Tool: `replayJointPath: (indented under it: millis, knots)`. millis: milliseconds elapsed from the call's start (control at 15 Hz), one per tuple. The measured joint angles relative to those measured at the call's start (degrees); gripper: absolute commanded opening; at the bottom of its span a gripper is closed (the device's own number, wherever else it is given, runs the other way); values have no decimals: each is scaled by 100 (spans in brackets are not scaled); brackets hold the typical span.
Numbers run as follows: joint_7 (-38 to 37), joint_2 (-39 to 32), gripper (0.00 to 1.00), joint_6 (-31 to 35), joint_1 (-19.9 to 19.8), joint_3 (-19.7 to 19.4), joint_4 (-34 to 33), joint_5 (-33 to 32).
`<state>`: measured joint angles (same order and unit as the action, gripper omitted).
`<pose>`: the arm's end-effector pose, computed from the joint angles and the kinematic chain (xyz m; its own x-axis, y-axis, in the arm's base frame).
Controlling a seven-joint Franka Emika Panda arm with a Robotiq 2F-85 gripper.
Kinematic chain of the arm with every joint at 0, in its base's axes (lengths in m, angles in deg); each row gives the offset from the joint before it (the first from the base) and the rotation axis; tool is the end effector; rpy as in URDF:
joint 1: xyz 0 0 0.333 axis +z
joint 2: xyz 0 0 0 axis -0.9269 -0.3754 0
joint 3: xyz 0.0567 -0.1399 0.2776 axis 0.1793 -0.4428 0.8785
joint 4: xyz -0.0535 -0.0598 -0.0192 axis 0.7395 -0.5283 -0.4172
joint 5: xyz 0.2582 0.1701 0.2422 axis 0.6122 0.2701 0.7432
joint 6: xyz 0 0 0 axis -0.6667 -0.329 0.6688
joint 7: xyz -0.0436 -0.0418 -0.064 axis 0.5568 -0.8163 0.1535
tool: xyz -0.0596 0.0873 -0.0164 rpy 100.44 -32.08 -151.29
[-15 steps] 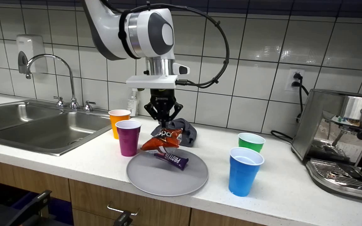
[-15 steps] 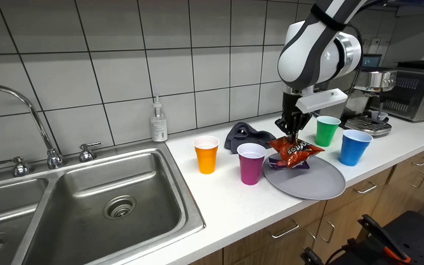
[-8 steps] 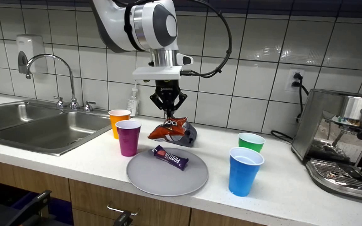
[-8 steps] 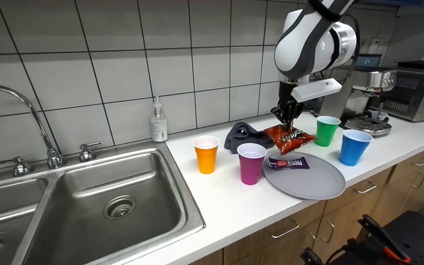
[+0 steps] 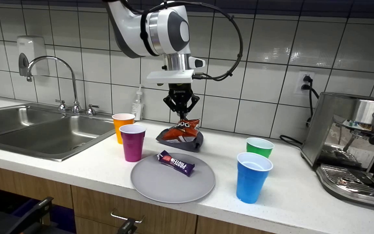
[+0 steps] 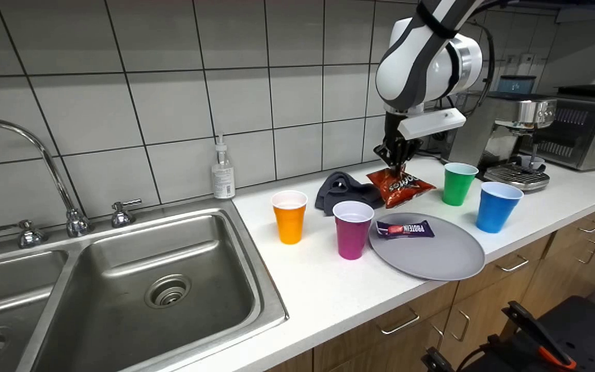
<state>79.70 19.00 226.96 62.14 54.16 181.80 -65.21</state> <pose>0.5298 -0.1122 0.2912 0.9888 -0.0339 0.1456 -0.0556 -0.9875 0.1477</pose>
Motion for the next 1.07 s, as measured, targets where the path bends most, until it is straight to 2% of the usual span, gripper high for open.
replayJointPath:
  millis: [1067]
  knots:
    - [-223, -2014, 0, -29, -92, -446, -2304, 345]
